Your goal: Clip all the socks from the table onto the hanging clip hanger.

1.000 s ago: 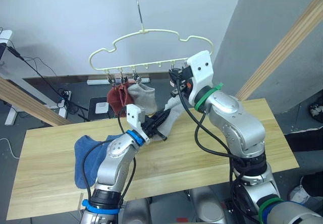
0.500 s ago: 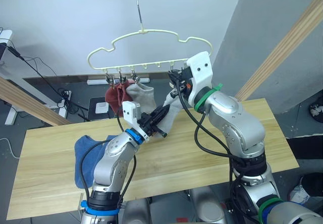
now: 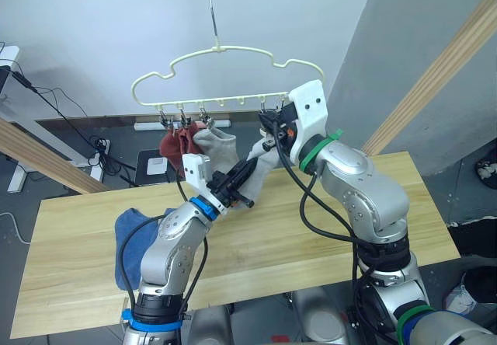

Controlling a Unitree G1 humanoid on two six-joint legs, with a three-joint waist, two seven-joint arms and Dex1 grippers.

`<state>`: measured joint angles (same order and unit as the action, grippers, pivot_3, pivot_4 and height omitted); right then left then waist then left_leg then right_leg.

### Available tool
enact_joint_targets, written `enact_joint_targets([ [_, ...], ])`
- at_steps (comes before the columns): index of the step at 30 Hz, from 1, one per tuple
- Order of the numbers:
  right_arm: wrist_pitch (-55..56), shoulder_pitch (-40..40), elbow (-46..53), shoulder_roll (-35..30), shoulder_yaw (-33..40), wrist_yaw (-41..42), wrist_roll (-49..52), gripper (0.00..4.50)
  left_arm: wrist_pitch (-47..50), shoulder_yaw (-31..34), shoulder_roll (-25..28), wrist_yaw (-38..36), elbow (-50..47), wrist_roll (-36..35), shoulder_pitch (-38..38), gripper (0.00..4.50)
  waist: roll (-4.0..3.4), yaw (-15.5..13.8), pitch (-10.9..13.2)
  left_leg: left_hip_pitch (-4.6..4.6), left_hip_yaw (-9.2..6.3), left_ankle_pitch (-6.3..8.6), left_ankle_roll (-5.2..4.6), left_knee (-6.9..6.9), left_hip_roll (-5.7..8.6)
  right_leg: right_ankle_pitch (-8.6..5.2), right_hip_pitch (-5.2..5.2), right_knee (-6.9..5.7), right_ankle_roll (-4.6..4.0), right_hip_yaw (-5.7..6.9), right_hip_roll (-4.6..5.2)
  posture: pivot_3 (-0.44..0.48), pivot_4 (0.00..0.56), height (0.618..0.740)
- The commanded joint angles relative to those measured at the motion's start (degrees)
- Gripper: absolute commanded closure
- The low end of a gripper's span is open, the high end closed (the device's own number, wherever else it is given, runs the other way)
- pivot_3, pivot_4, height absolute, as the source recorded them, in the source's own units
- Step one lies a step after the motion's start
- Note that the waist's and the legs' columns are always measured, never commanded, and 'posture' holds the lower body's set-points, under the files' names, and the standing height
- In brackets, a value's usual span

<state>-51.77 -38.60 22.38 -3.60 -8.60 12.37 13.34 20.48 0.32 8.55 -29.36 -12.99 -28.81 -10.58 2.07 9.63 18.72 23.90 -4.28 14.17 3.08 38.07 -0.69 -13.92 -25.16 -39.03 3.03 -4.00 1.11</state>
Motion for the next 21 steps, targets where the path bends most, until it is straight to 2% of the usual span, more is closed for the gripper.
enact_joint_targets([
  [1, -0.6, 0.6, 2.8, 0.4, 0.7, -0.1, 1.2, 4.50, -0.3, -0.2, -0.6, 0.0, -1.4, -0.8, -0.7, 4.49, 0.00, 0.0, 0.0, 0.00, 0.00, 0.00, 0.00, 0.00, 0.00, 0.00, 0.00, 0.00, 0.00, 0.00, 0.00, -0.240, 0.280, 0.740],
  [17, -3.3, 0.9, 3.3, 1.2, 1.8, -1.0, 3.1, 4.50, -0.4, 0.7, -0.9, 0.3, -0.2, -0.7, -2.0, 4.49, 0.00, 0.0, 0.0, 0.00, 0.00, 0.00, 0.00, -0.01, 0.00, 0.00, 0.00, 0.01, 0.00, 0.00, 0.00, -0.234, 0.276, 0.740],
  [21, -2.8, 1.0, 3.4, 1.1, 2.0, -0.8, 3.4, 3.13, -0.6, 0.9, -0.7, 0.2, 0.4, -0.5, -2.4, 4.50, 0.00, -0.1, 0.0, 0.00, 0.00, 0.00, 0.00, -0.01, 0.01, 0.00, 0.00, 0.01, 0.00, 0.00, 0.00, -0.234, 0.276, 0.740],
])
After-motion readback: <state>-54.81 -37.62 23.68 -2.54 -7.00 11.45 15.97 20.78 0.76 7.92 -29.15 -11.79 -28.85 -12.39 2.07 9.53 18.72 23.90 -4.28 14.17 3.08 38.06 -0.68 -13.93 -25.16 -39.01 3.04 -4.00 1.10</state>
